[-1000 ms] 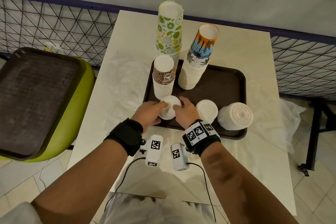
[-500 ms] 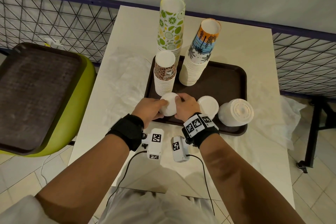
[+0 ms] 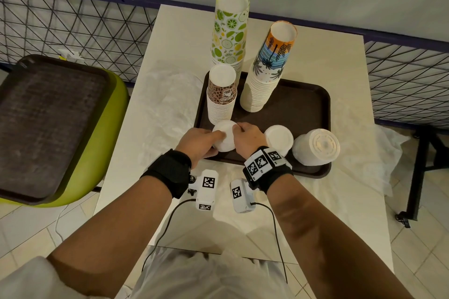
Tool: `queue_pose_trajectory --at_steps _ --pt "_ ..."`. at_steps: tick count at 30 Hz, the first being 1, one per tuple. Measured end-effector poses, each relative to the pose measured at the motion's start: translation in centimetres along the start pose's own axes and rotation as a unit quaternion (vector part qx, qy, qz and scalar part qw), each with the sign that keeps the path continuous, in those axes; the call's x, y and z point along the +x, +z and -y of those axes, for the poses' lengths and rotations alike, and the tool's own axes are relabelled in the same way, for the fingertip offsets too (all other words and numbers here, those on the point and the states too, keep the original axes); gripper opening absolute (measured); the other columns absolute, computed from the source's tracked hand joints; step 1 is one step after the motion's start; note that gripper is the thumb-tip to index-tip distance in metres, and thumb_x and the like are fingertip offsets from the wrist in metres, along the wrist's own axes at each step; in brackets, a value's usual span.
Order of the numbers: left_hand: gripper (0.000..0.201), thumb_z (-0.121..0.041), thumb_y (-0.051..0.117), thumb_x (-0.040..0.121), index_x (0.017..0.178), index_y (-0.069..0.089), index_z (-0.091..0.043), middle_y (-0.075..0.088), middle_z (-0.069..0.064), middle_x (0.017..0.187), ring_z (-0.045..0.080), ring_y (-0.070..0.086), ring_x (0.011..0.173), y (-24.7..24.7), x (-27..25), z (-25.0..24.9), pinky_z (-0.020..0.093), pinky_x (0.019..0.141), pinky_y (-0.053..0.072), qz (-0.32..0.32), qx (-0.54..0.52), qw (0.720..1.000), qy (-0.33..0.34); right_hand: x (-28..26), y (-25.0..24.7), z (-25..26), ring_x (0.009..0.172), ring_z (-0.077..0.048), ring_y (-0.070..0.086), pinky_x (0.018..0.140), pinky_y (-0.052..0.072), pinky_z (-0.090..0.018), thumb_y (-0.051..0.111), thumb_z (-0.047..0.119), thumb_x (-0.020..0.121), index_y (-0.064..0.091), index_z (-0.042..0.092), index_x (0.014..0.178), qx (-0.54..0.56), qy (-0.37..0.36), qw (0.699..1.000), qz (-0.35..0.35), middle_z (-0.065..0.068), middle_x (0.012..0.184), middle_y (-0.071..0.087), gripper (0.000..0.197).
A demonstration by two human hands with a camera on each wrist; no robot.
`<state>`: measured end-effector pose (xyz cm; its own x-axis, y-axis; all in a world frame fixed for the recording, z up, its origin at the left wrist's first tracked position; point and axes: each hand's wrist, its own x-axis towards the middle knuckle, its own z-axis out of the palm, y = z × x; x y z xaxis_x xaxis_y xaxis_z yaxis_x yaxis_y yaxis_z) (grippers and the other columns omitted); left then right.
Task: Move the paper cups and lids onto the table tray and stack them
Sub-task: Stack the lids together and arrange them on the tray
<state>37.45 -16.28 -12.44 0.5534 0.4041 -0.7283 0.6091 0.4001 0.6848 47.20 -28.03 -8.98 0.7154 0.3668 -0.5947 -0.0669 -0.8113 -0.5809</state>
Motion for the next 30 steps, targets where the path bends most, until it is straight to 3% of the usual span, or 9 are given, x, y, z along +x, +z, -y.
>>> queue_pose_trajectory --at_steps 3,7,10,16,19,22,26,30 --pt "0.038 -0.04 0.078 0.086 0.113 0.073 -0.013 0.074 0.012 0.114 0.033 0.072 0.104 -0.1 -0.2 -0.1 0.044 0.092 0.062 -0.006 0.046 0.999 -0.009 0.3 0.1 0.0 0.125 -0.033 0.054 0.106 0.043 -0.04 0.04 0.039 0.103 0.051 0.019 0.143 0.014 0.022 1.0 0.005 -0.01 0.141 0.057 0.046" --pt "0.049 -0.052 0.081 0.08 0.111 0.074 -0.015 0.075 0.013 0.111 0.034 0.072 0.104 -0.1 -0.2 -0.1 0.046 0.092 0.062 -0.012 0.05 0.999 -0.01 0.5 0.3 0.3 0.112 -0.038 0.059 0.098 0.051 -0.05 0.042 0.039 0.098 0.057 0.013 0.132 0.053 0.038 0.998 0.014 -0.015 0.128 0.061 0.045" --pt "0.044 -0.049 0.082 0.081 0.107 0.075 -0.014 0.075 0.016 0.111 0.027 0.072 0.095 0.0 -0.2 -0.2 0.044 0.092 0.062 -0.012 0.029 0.999 -0.011 0.5 0.5 0.4 0.112 -0.038 0.058 0.097 0.051 -0.052 0.045 0.039 0.097 0.056 0.011 0.132 0.069 0.053 0.996 0.013 -0.012 0.123 0.061 0.046" --pt "0.041 -0.043 0.082 0.082 0.107 0.075 -0.011 0.077 0.011 0.108 0.028 0.074 0.104 0.0 0.3 -0.2 0.043 0.093 0.062 -0.009 0.001 1.0 -0.017 1.1 1.1 -0.4 0.109 -0.037 0.064 0.094 0.055 -0.048 0.05 0.038 0.096 0.062 0.008 0.119 0.09 0.05 0.995 0.012 -0.018 0.12 0.066 0.04" --pt "0.041 -0.042 0.082 0.083 0.106 0.074 -0.009 0.077 0.012 0.108 0.029 0.074 0.105 -0.1 0.4 -0.2 0.043 0.094 0.061 -0.008 -0.002 1.0 -0.021 0.8 0.9 -0.1 0.117 -0.034 0.058 0.098 0.047 -0.037 0.048 0.033 0.099 0.055 0.01 0.131 0.047 0.047 0.997 0.031 -0.012 0.131 0.06 0.04" --pt "0.044 -0.046 0.082 0.082 0.107 0.074 -0.01 0.077 0.013 0.11 0.029 0.073 0.106 -0.1 0.3 -0.2 0.043 0.094 0.061 -0.004 0.0 1.0 -0.024 0.6 0.6 0.1 0.118 -0.036 0.056 0.1 0.048 -0.045 0.045 0.037 0.1 0.051 0.011 0.136 0.037 0.047 0.998 0.026 -0.014 0.134 0.057 0.045" --pt "0.062 -0.069 0.066 0.083 0.123 0.067 -0.022 0.072 0.004 0.117 0.027 0.07 0.107 0.0 -0.4 -0.7 0.044 0.096 0.06 0.009 0.05 0.998 -0.036 0.2 0.4 -0.1 0.124 -0.033 0.054 0.1 0.04 -0.038 0.044 0.041 0.101 0.05 0.014 0.141 0.028 0.038 0.999 -0.002 -0.012 0.137 0.058 0.048" --pt "0.046 -0.058 0.052 0.097 0.135 0.057 -0.032 0.061 -0.001 0.132 0.021 0.06 0.117 0.1 -0.9 -1.1 0.043 0.1 0.056 0.024 0.091 0.996 -0.004 0.3 1.0 0.0 0.116 -0.035 0.059 0.098 0.048 -0.039 0.048 0.044 0.098 0.053 0.012 0.134 0.049 0.057 0.997 0.003 -0.011 0.131 0.06 0.049"
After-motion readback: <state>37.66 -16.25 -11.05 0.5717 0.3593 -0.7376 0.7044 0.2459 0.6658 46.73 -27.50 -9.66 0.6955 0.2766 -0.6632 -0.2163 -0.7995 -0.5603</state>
